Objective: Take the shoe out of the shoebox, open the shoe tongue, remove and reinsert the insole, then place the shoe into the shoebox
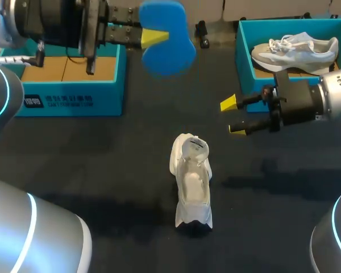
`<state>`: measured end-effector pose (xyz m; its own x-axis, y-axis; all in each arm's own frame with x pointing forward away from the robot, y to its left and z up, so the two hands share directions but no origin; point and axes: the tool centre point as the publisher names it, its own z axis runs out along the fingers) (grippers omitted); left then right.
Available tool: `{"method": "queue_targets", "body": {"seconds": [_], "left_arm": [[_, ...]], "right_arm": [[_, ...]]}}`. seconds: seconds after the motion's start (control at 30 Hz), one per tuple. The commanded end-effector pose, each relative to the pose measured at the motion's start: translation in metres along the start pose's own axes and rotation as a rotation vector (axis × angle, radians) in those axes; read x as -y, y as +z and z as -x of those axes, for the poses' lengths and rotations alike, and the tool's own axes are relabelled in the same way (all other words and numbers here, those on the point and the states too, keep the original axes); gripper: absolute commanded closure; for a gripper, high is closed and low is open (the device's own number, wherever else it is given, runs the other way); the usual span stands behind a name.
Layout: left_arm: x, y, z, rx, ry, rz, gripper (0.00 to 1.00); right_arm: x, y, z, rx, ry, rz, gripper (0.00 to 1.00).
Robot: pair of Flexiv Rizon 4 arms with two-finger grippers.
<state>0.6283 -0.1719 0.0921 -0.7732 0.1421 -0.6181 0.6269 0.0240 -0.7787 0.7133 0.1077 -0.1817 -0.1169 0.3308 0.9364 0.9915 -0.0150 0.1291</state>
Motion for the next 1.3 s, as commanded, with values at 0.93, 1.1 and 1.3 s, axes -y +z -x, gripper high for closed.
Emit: {"method": "queue_targets", "body": {"seconds": [0.93, 1.1, 1.3], "left_arm": [[-0.11, 0.019, -0.061, -0.024, 1.029, 0.052, 1.0], [-0.121, 0.026, -0.071, 0.002, 1.102, 0.035, 1.0], [-0.157, 0.024, -0.088, 0.061, 1.124, 0.018, 1.0]], "right_arm": [[0.0, 0.002, 0.0, 0.002, 0.0, 0.002, 0.0], [0.0, 0.002, 0.0, 0.002, 0.0, 0.002, 0.0], [0.0, 0.002, 0.0, 0.002, 0.0, 0.002, 0.0]]}}
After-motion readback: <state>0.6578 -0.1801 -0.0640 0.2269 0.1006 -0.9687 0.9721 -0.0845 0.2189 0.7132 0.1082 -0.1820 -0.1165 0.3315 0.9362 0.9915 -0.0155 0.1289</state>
